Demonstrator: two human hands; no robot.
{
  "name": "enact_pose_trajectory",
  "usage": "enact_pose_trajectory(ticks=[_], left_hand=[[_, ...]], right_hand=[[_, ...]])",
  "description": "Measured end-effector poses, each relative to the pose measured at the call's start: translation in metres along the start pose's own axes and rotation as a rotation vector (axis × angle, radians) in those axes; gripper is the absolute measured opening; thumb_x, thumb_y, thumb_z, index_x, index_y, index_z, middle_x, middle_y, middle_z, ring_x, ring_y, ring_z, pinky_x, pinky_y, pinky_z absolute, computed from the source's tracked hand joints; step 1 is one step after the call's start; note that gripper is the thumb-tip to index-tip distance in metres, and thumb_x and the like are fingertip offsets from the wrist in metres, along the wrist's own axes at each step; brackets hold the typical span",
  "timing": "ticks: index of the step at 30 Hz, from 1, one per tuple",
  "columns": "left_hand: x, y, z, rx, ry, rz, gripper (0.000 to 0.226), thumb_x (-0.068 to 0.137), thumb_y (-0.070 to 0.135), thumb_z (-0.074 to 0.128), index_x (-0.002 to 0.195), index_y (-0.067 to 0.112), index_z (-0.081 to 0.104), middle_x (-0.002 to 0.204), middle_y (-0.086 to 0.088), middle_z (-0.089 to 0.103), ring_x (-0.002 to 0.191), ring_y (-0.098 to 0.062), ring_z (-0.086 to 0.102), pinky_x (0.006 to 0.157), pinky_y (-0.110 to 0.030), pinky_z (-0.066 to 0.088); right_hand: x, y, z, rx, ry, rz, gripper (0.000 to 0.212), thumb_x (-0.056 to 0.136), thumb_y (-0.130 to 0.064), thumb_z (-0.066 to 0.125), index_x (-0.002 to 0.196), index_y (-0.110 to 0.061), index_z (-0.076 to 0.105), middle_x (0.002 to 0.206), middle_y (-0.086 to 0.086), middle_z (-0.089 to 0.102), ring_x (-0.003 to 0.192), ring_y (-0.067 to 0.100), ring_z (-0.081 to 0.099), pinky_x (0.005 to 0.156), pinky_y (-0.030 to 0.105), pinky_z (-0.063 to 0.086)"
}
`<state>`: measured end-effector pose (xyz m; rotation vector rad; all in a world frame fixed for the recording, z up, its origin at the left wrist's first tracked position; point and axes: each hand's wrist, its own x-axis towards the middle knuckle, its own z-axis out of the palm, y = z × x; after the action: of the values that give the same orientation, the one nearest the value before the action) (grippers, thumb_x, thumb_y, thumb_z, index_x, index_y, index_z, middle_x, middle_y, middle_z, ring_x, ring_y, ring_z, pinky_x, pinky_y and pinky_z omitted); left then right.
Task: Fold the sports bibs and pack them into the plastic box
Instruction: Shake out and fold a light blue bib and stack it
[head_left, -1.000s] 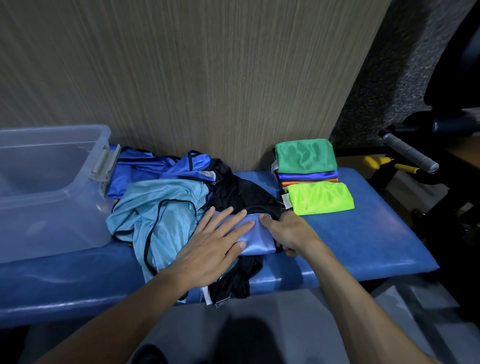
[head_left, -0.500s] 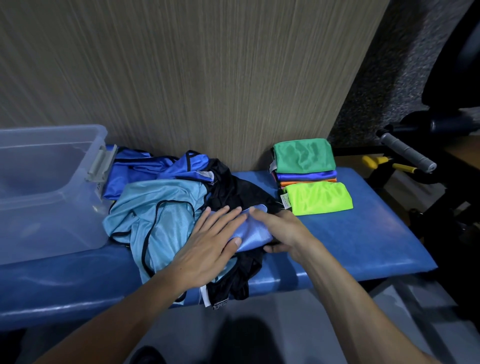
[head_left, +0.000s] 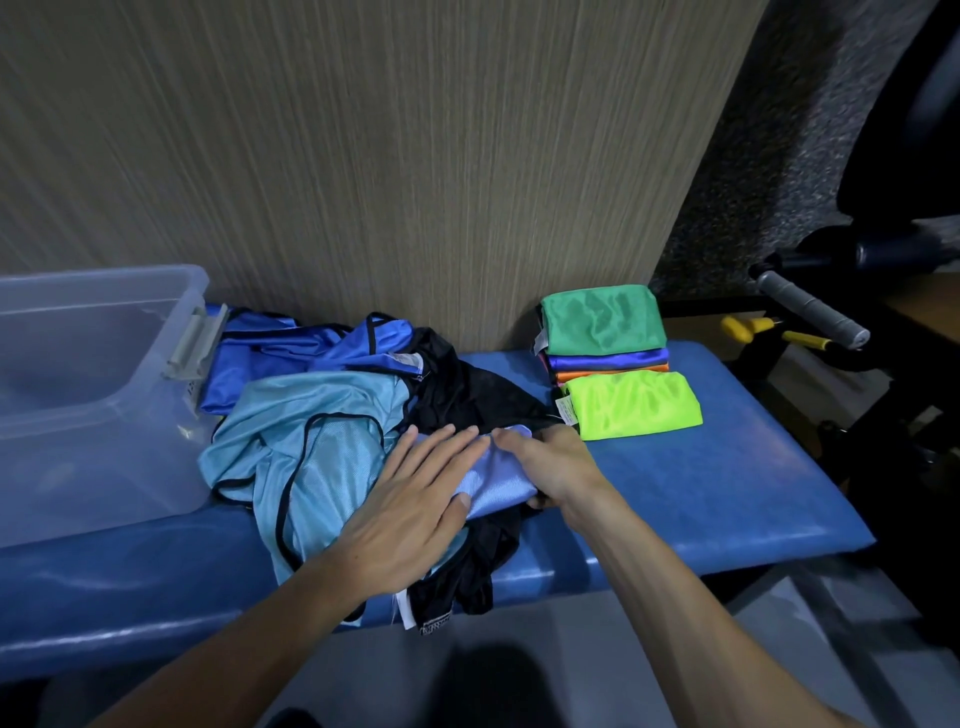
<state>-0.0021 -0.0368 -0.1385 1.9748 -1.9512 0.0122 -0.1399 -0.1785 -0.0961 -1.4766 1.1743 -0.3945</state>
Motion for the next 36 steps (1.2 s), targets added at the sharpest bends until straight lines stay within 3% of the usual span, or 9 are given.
enact_pose_trajectory(ticks=[4, 8, 17, 19, 21, 24, 28, 31, 36], left_hand=[[0.003, 0.000, -0.011, -0.018, 0.059, 0.006, 0.071, 0.092, 0.024, 0.034, 0.161, 0.021, 0.020, 0.164, 0.007, 0.026, 0.149, -0.009, 0.026, 0.124, -0.042, 0.017], [0.014, -0.006, -0.027, -0.053, 0.174, -0.094, 0.068, 0.092, 0.026, 0.031, 0.160, 0.018, 0.025, 0.159, 0.002, 0.034, 0.143, -0.013, 0.032, 0.120, -0.038, 0.022], [0.042, -0.004, -0.046, -0.256, 0.005, -0.110, 0.064, 0.091, 0.036, 0.020, 0.152, 0.032, 0.039, 0.148, 0.013, 0.050, 0.140, 0.007, 0.035, 0.126, -0.032, 0.008], [0.048, -0.002, -0.052, -0.354, -0.024, -0.132, 0.056, 0.091, 0.037, 0.022, 0.141, 0.042, 0.047, 0.138, 0.018, 0.057, 0.134, 0.001, 0.045, 0.122, -0.035, 0.023], [0.056, 0.001, -0.059, -0.414, -0.029, -0.152, 0.048, 0.091, 0.038, 0.026, 0.126, 0.040, 0.059, 0.115, 0.011, 0.069, 0.111, -0.010, 0.061, 0.101, -0.038, 0.044], [0.066, 0.008, -0.064, -0.427, 0.060, -0.216, 0.049, 0.086, 0.049, 0.026, 0.104, 0.019, 0.060, 0.093, -0.014, 0.069, 0.085, -0.022, 0.059, 0.084, -0.042, 0.042], [0.095, 0.021, -0.061, -0.358, 0.053, -0.174, 0.033, 0.092, 0.043, 0.030, 0.081, 0.018, 0.049, 0.073, -0.004, 0.058, 0.072, -0.023, 0.056, 0.072, -0.051, 0.043], [0.134, 0.031, -0.048, -0.287, 0.019, -0.184, 0.023, 0.093, 0.041, 0.034, 0.075, 0.029, 0.044, 0.070, 0.003, 0.055, 0.075, -0.024, 0.057, 0.071, -0.049, 0.047], [0.179, 0.052, -0.017, -0.430, 0.020, -0.272, 0.028, 0.098, 0.042, 0.053, 0.087, 0.022, 0.069, 0.087, 0.007, 0.072, 0.092, -0.019, 0.067, 0.082, -0.039, 0.053]], right_hand=[[-0.006, -0.001, 0.005, -0.119, 0.112, -0.224, 0.033, 0.083, -0.045, 0.075, 0.077, -0.016, 0.059, 0.072, -0.003, 0.065, 0.066, 0.019, 0.062, 0.058, 0.036, 0.053], [-0.015, -0.001, 0.005, -0.261, 0.233, -0.447, 0.033, 0.080, -0.049, 0.076, 0.080, -0.022, 0.055, 0.065, -0.010, 0.057, 0.063, 0.011, 0.054, 0.065, 0.033, 0.046], [-0.025, 0.003, 0.002, 0.171, 0.014, -0.614, 0.024, 0.080, -0.022, 0.080, 0.088, -0.014, 0.058, 0.083, 0.012, 0.066, 0.075, 0.029, 0.061, 0.073, 0.046, 0.051], [-0.023, 0.002, -0.002, 0.259, -0.038, -0.589, 0.029, 0.079, -0.027, 0.081, 0.091, -0.012, 0.058, 0.087, 0.022, 0.063, 0.073, 0.024, 0.057, 0.070, 0.045, 0.049], [-0.021, -0.003, -0.010, 0.334, -0.077, -0.546, 0.035, 0.078, -0.031, 0.082, 0.092, -0.011, 0.057, 0.084, 0.027, 0.059, 0.073, 0.020, 0.052, 0.069, 0.040, 0.045], [-0.020, -0.013, -0.027, 0.417, -0.113, -0.471, 0.036, 0.085, -0.025, 0.083, 0.095, -0.004, 0.055, 0.070, 0.009, 0.055, 0.069, 0.014, 0.049, 0.063, 0.029, 0.043], [-0.011, -0.022, -0.052, 0.462, -0.097, -0.303, 0.030, 0.084, -0.036, 0.081, 0.087, -0.016, 0.060, 0.078, 0.005, 0.062, 0.074, 0.016, 0.057, 0.071, 0.032, 0.045], [0.007, -0.021, -0.080, 0.449, 0.045, -0.205, 0.025, 0.088, -0.032, 0.077, 0.087, -0.010, 0.066, 0.078, 0.002, 0.067, 0.076, 0.018, 0.061, 0.073, 0.032, 0.044], [0.049, -0.006, -0.132, 0.395, 0.266, -0.078, 0.028, 0.083, -0.035, 0.078, 0.091, -0.010, 0.071, 0.089, 0.007, 0.073, 0.083, 0.024, 0.067, 0.075, 0.035, 0.049]])
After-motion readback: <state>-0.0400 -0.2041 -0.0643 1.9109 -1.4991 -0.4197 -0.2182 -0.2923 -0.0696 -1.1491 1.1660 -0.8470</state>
